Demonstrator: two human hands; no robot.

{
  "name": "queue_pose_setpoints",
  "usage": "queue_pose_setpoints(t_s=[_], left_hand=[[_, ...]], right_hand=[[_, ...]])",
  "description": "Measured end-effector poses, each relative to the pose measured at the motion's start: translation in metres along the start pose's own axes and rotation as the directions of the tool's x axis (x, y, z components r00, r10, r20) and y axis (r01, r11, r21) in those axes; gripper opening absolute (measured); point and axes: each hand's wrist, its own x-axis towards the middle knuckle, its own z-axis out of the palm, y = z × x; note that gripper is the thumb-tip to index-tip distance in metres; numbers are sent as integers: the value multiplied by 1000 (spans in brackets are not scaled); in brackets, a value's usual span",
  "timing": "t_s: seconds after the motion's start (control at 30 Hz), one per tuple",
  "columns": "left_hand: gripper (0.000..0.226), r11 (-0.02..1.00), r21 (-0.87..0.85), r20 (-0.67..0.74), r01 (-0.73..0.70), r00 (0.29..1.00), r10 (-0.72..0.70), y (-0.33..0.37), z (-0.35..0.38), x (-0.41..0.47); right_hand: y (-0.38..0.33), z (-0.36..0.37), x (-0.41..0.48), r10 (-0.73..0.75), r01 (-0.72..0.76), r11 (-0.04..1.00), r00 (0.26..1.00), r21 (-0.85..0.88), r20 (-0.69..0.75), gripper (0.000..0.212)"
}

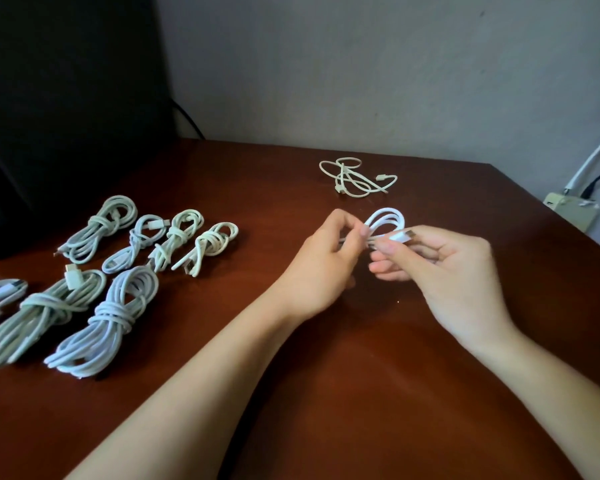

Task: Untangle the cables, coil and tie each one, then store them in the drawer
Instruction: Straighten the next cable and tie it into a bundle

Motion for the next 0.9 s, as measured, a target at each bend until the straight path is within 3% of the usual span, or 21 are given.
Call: queue_pose_setpoints(t_s=[0.13,0.33,0.43,0.73,0.9], left_hand=[[16,992,-123,-6,16,1000,-17,2,-1,0],[13,991,-136,8,-13,1000,14,3,6,-2],[13,989,-139,-5,-44,999,44,4,8,-4],[10,940,172,-112,-293,943,315,7,14,-10],[9,901,215,-129,-377,903,409,10,16,-11]], right_hand=[[-3,2,0,116,-123,988,990,97,82,15],[-8,-1,3,264,-274,946,961,173,78,12],[-8,-2,4,307,-318,932,948,176,87,22],[-12,-8,8,425,-437,874,899,213,101,18],[-13,-8,12,480,-486,804,871,343,109,18]])
